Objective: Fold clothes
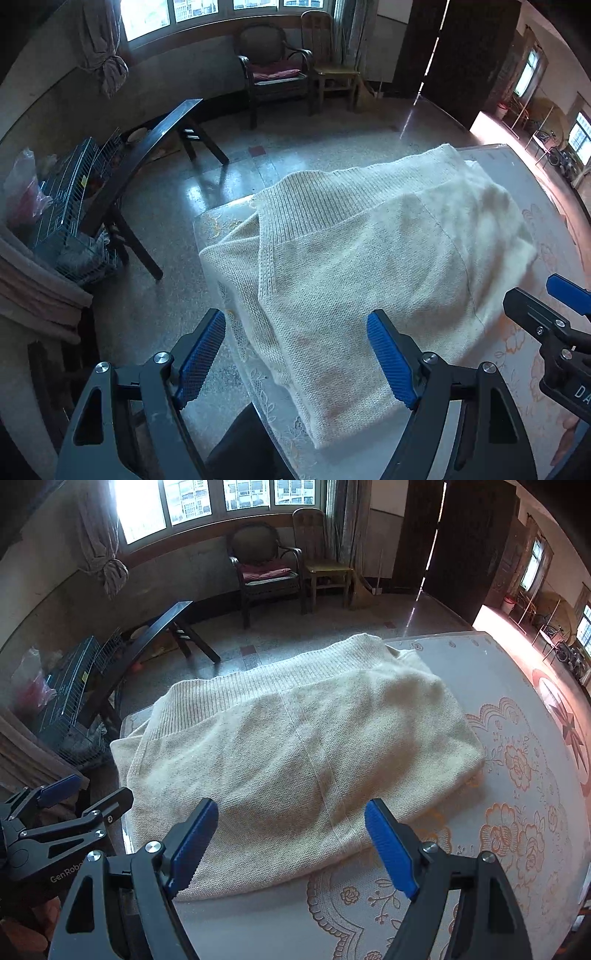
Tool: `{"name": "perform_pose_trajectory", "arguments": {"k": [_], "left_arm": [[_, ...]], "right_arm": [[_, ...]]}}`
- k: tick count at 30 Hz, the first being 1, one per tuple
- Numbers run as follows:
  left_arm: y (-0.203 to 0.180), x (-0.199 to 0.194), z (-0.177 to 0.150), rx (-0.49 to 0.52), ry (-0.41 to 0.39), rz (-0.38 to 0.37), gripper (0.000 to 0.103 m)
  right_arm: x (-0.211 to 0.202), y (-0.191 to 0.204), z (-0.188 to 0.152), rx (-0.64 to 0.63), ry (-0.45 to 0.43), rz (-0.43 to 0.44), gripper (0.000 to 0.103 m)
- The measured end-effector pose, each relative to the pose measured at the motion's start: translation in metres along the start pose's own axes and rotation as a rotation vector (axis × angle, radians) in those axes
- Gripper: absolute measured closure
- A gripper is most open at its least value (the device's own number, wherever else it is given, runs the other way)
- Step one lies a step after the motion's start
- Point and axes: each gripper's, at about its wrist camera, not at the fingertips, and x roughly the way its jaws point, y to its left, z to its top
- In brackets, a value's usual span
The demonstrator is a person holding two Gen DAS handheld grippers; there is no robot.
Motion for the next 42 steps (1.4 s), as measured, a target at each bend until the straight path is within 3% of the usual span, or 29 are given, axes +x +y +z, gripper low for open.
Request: {"name": "perform_pose_trajectory", "arguments": {"k": [14, 25, 37, 42], "left_arm": [[0.004, -0.01, 0.002, 0.016, -0.052, 0.053, 0.023], [0.01, -0.026, 0.003, -0.033, -0.071, 0.017, 0.023], [-0.02, -0.014, -0.008, 0.044, 0.043, 0.022, 0.023], [-0.031, -0.009, -0.011, 0.057, 0.056, 0.004, 0.023]], "right_arm": [[-0.004, 0.006, 0.0, 0.015, -0.014, 0.017, 0.02], [-0.012, 0.009, 0.001, 0.009, -0.035, 0.031, 0.02], [-0.019, -0.006, -0.006, 0.039, -0.039, 0.015, 0.02], [-0.017, -0.015, -0.01, 0.063, -0.031, 0.008, 0.02]]}}
